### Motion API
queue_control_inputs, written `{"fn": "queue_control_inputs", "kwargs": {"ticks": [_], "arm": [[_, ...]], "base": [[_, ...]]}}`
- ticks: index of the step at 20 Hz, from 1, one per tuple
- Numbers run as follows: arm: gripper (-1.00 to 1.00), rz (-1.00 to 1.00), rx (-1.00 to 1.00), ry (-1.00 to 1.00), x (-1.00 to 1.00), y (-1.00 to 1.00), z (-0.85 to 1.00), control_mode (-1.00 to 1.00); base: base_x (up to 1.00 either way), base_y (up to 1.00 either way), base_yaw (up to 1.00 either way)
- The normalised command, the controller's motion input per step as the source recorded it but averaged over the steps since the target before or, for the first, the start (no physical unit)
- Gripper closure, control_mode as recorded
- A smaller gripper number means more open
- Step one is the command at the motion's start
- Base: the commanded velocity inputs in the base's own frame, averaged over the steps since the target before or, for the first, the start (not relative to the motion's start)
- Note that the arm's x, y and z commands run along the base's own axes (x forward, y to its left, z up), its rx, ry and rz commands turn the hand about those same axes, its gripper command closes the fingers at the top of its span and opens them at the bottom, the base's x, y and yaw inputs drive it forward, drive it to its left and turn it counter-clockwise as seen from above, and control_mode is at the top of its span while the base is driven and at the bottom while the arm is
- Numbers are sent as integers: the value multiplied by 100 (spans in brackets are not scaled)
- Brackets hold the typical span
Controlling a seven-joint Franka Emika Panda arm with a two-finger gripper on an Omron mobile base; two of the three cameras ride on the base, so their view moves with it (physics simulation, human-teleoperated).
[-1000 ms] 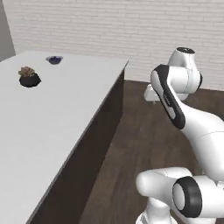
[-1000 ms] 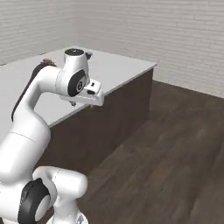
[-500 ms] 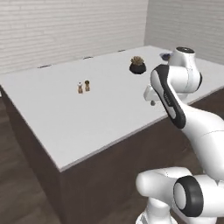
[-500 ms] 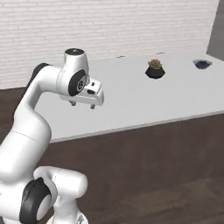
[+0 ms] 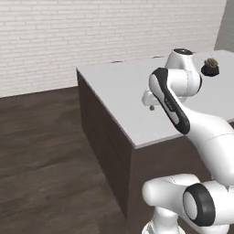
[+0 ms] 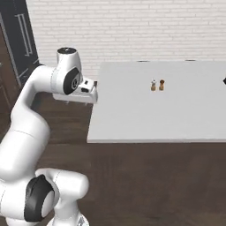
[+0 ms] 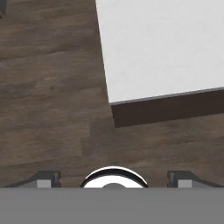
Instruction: Gather all objects into one cabinet and sort the glasses and bowls to opposite sides.
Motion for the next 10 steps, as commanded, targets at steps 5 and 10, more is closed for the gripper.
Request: {"fn": "queue_control_inputs", "kwargs": {"ticks": [5,10], "arm": [[-100,0,0,0,0,0,0,100],[-100,0,0,0,0,0,0,100]], "base": [[1,100,16],[12,100,12]]}}
